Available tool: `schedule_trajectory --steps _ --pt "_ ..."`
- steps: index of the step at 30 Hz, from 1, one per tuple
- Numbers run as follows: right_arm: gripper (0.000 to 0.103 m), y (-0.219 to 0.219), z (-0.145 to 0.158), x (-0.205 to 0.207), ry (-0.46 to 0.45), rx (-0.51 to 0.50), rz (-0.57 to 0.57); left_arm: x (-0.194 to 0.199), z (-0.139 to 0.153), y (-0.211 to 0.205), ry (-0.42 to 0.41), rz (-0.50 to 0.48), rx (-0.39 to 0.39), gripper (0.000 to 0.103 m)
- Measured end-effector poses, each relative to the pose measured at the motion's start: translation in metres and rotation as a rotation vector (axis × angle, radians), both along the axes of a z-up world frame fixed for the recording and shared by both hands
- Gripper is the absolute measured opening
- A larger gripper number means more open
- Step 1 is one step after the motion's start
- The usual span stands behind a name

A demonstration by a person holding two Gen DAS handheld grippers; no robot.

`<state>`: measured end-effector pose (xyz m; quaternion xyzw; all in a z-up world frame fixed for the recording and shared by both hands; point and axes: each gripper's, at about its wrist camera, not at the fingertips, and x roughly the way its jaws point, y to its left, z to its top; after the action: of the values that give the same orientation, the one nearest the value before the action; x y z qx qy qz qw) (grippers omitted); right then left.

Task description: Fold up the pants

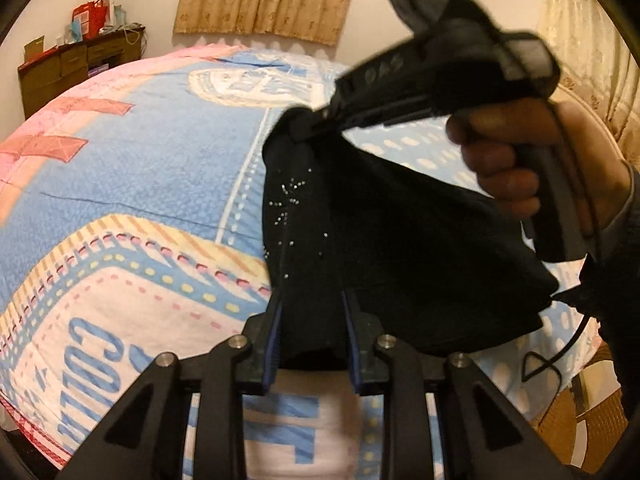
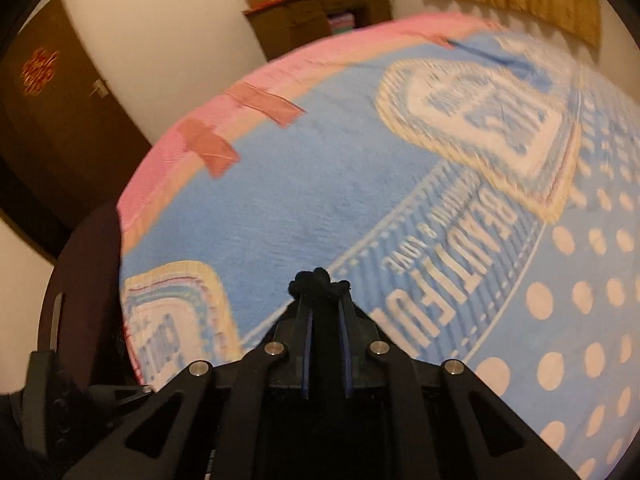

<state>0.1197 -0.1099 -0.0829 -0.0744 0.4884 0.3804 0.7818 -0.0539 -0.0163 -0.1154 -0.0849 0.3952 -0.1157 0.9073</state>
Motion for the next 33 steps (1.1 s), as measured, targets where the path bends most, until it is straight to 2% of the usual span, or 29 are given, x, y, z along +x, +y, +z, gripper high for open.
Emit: schedule_trajectory --steps 3,5,6,7,8,10,12,14,18,22,24,25,26,29,33 --pt "0.011 0.006 -0.026 0.011 0.023 -0.019 -0.004 0.002 -0.002 -0.001 -0.004 0.025 0.009 0.033" --pt "0.015 0.008 -0.032 0.015 0.025 -0.005 -0.011 0.002 -0.001 0.003 -0.004 0.068 0.022 0.048" --pt "0.026 0.007 -0.032 0.015 0.016 -0.008 -0.020 0.001 -0.001 0.005 -0.006 0.093 0.037 0.062" --pt "0.033 0.004 -0.029 0.016 0.007 -0.008 -0.036 0.000 -0.001 0.006 -0.007 0.109 0.047 0.071" --pt "0.045 0.000 -0.026 0.016 -0.001 -0.004 -0.048 -0.001 -0.001 0.008 -0.007 0.119 0.051 0.073" --pt "0.050 -0.012 -0.017 0.012 -0.020 0.010 -0.064 -0.002 -0.002 0.009 0.002 0.128 0.054 0.084" --pt "0.050 -0.029 -0.006 0.004 -0.045 0.021 -0.092 -0.001 -0.005 0.010 0.016 0.151 0.081 0.089" --pt "0.050 -0.045 0.004 -0.006 -0.090 0.003 -0.130 -0.003 -0.005 0.018 0.016 0.162 0.072 0.089" --pt "0.051 -0.079 0.019 -0.038 -0.150 0.026 -0.174 -0.008 -0.004 0.017 0.012 0.189 0.156 0.095" --pt "0.052 -0.107 0.010 -0.074 -0.061 0.132 -0.149 -0.015 -0.007 0.016 0.049 0.216 0.154 0.095" --pt "0.052 -0.112 -0.008 -0.086 -0.019 0.101 -0.146 -0.017 -0.010 0.016 0.055 0.220 0.168 0.097" --pt "0.052 -0.118 -0.019 -0.089 -0.021 0.058 -0.175 -0.016 -0.012 0.018 0.059 0.220 0.171 0.097" --pt "0.052 -0.127 -0.026 -0.089 -0.025 0.059 -0.205 -0.018 -0.012 0.017 0.060 0.218 0.170 0.097" --pt "0.052 -0.156 -0.024 -0.086 0.020 0.208 -0.288 -0.022 -0.007 0.014 0.053 0.212 0.175 0.097" --pt "0.053 -0.178 -0.011 -0.104 -0.048 0.241 -0.352 -0.014 0.009 0.015 0.011 0.200 0.169 0.097"
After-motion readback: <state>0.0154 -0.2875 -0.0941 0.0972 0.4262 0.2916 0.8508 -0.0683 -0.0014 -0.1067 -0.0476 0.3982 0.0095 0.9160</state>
